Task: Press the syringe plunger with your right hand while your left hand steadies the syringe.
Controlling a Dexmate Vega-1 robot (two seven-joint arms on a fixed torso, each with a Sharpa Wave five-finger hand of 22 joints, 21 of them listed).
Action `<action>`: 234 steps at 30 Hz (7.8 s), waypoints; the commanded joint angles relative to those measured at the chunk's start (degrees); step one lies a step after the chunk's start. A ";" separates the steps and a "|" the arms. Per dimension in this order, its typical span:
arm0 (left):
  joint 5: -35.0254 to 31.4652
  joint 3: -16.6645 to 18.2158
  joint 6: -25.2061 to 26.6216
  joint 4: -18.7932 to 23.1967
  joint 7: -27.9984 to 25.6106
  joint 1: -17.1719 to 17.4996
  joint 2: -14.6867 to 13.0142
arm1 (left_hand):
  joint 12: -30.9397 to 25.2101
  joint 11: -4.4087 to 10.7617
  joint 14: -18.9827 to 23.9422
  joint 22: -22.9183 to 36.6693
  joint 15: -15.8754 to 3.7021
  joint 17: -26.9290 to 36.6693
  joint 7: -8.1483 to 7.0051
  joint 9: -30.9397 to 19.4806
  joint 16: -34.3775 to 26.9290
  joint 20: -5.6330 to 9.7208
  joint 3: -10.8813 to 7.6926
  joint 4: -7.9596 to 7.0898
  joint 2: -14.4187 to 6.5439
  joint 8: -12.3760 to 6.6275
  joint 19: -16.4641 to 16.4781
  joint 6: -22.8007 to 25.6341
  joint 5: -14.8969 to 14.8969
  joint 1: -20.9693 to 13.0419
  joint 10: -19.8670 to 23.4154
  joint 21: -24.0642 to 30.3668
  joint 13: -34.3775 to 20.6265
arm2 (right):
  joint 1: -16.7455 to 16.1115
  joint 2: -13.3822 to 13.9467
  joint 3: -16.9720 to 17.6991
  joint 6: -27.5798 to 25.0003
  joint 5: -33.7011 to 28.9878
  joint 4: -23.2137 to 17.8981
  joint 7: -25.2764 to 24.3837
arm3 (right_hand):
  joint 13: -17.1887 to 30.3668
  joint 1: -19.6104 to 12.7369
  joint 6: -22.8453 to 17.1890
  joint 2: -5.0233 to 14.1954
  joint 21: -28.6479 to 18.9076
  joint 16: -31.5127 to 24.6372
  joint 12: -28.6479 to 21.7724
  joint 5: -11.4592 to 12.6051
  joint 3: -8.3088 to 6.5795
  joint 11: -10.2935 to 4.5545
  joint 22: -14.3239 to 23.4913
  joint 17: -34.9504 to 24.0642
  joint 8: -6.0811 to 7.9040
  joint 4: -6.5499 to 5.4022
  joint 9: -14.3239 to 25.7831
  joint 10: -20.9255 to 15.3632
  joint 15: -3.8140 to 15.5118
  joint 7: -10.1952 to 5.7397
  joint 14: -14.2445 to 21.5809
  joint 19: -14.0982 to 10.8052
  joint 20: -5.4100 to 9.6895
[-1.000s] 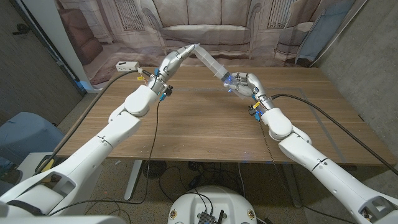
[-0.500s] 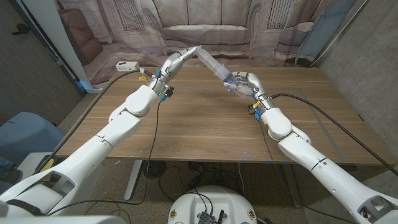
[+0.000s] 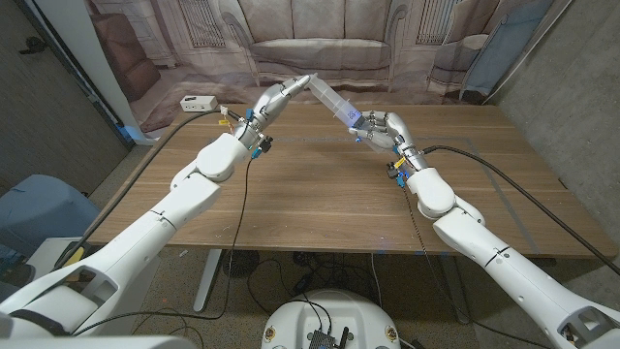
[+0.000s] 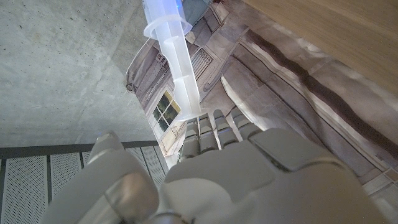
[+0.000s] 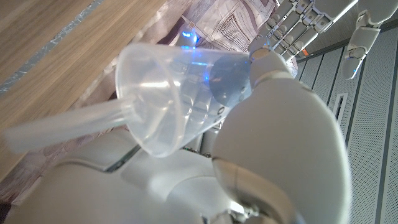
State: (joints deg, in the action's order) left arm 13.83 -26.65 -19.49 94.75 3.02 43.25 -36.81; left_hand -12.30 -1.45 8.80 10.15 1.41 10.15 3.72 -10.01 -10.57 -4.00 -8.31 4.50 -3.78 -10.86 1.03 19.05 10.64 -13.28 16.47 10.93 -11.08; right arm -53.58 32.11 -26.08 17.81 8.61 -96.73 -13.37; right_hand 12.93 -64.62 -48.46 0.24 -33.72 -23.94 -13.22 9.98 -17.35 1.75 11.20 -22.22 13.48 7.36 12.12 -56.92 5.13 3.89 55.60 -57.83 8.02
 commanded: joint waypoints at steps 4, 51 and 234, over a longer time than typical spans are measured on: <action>-0.18 -0.81 0.70 0.77 1.11 -0.20 -0.39 | -0.13 -0.03 0.37 0.17 0.04 0.10 0.16 -0.31 -0.16 -0.51 -0.12 0.22 0.23 -0.19 -0.04 0.49 0.25 -0.25 0.32 0.20 -0.15 | -0.35 0.35 0.17 -0.54 -0.85 -1.01 -0.45 | 0.46 -3.94 -5.87 9.87 -0.85 0.05 -0.26 0.32 -4.00 -0.05 0.03 -0.27 0.07 -3.67 0.23 -0.53 5.21 -4.55 3.90 0.24 0.14; 0.02 -2.48 0.99 0.58 3.34 -0.77 0.00 | -0.01 0.09 0.26 0.18 0.29 0.12 0.01 -0.31 -0.13 -0.77 -0.01 0.25 0.14 -0.07 -0.35 0.51 0.25 -0.14 0.36 0.26 -0.16 | -0.71 0.94 0.53 -1.39 -2.31 -2.09 -1.11 | 0.87 -3.74 -6.16 9.81 -2.94 0.62 -0.20 0.36 -3.66 -0.35 -0.04 -0.86 -0.37 -3.76 0.31 -0.70 5.29 -4.73 4.07 1.25 0.20; 5.37 2.91 3.20 4.92 -4.39 7.74 -0.74 | 0.28 1.59 -0.46 0.22 0.37 0.12 -1.91 -0.30 -0.13 -1.83 -0.26 1.25 -0.34 -0.01 0.04 -1.48 0.14 -1.22 -1.38 0.54 -0.18 | -4.65 4.20 3.13 -5.13 -1.47 -7.72 -1.28 | 2.12 -2.95 -6.73 9.72 -10.65 2.34 -0.13 0.31 -3.58 -1.00 -0.59 -2.22 -0.90 -3.66 0.61 -1.34 5.65 -5.33 4.75 4.75 0.25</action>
State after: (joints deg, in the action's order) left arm 17.53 -24.83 -16.33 99.60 -0.53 49.73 -37.33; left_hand -11.66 0.20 8.29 10.26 1.31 10.15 1.55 -10.13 -10.57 -5.94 -8.47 5.61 -4.07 -10.41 0.93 17.29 10.64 -14.20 14.64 11.26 -11.18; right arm -58.11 35.34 -23.07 14.93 7.03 -102.89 -15.30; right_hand 14.80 -64.62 -49.14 0.24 -44.14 -22.01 -13.13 9.95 -17.27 1.05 10.68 -24.33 12.15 7.28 12.66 -57.65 5.02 3.94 56.51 -53.29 7.46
